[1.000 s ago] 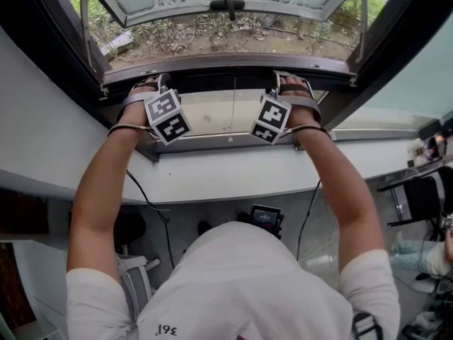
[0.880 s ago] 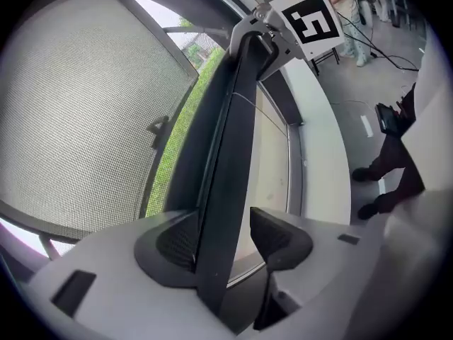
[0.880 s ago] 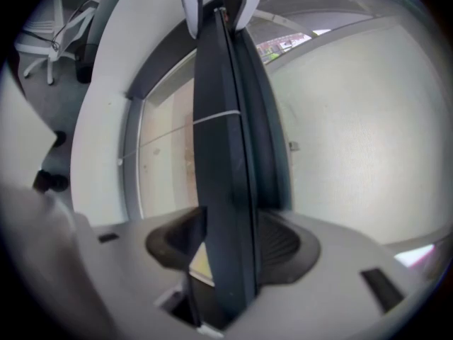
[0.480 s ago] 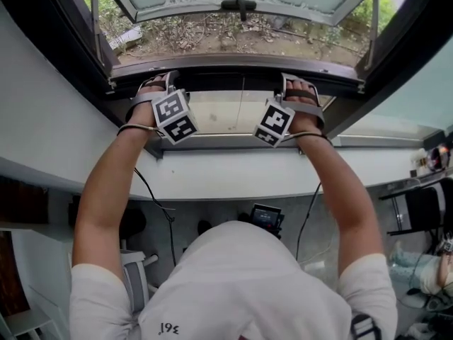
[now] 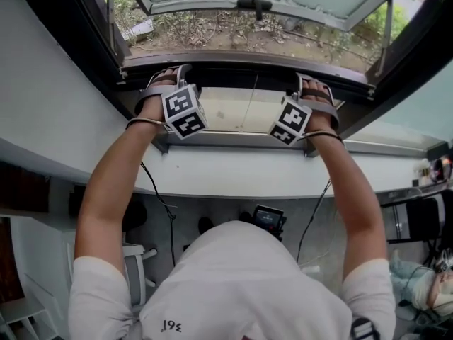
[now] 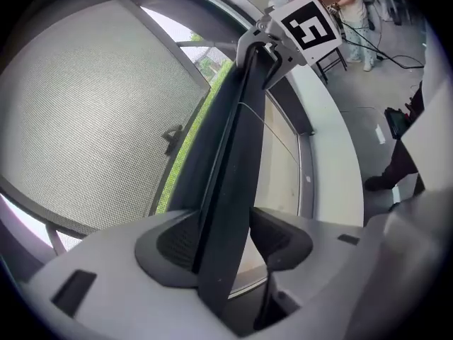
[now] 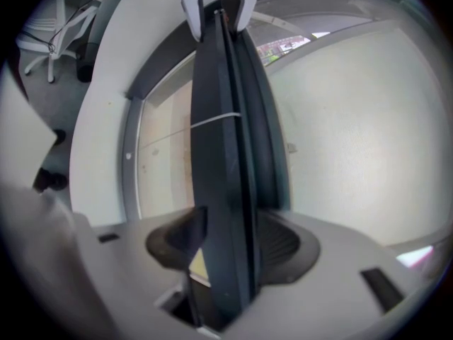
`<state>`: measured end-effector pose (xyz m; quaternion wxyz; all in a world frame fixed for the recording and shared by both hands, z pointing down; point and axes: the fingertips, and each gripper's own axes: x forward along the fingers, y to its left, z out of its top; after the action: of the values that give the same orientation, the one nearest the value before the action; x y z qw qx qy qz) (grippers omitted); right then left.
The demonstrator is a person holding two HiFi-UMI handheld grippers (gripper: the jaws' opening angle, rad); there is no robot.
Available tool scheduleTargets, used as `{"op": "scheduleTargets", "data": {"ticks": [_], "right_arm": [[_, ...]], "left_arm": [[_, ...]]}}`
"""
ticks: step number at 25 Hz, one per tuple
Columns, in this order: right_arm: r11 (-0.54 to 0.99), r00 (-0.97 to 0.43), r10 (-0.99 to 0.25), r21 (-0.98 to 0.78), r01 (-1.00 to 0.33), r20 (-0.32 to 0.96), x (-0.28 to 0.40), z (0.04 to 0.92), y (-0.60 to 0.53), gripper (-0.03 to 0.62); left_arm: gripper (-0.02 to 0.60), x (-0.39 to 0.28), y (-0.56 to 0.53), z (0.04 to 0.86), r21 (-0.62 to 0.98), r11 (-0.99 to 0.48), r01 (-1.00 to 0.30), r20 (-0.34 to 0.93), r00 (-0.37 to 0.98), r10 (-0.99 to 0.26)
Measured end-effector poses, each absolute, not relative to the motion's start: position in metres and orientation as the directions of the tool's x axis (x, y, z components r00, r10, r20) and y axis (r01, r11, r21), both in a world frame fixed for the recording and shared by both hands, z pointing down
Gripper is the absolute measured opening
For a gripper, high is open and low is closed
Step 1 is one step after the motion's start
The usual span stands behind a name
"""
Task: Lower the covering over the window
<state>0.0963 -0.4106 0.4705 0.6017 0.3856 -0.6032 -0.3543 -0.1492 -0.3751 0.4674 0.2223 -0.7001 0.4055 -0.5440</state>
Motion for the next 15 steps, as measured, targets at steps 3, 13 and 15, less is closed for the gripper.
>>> {"op": "scheduleTargets", "data": {"ticks": [3, 13, 15], "right_arm": [[0.454, 0.005, -0.890, 0.889, -0.055, 0.455, 0.0956, 0.4699, -0.4097, 0.216], [0.469, -0.035, -0.882, 0.866, -0.174, 0.471, 0.0944, 0.4639, -0.4088, 0.216], [0.473, -0.044, -0.879, 0.857, -0.204, 0.475, 0.0942, 0.4617, -0.4083, 0.216]], "left_arm": [[0.221, -0.1498, -0.3738, 0.4656, -0.744, -0.582, -0.329, 0.590, 0.086, -0.803], [0.221, -0.1497, -0.3728, 0.4619, -0.721, -0.562, -0.406, 0.563, 0.130, -0.816], [0.221, -0.1494, -0.3718, 0.4599, -0.705, -0.561, -0.433, 0.561, 0.142, -0.815]]}}
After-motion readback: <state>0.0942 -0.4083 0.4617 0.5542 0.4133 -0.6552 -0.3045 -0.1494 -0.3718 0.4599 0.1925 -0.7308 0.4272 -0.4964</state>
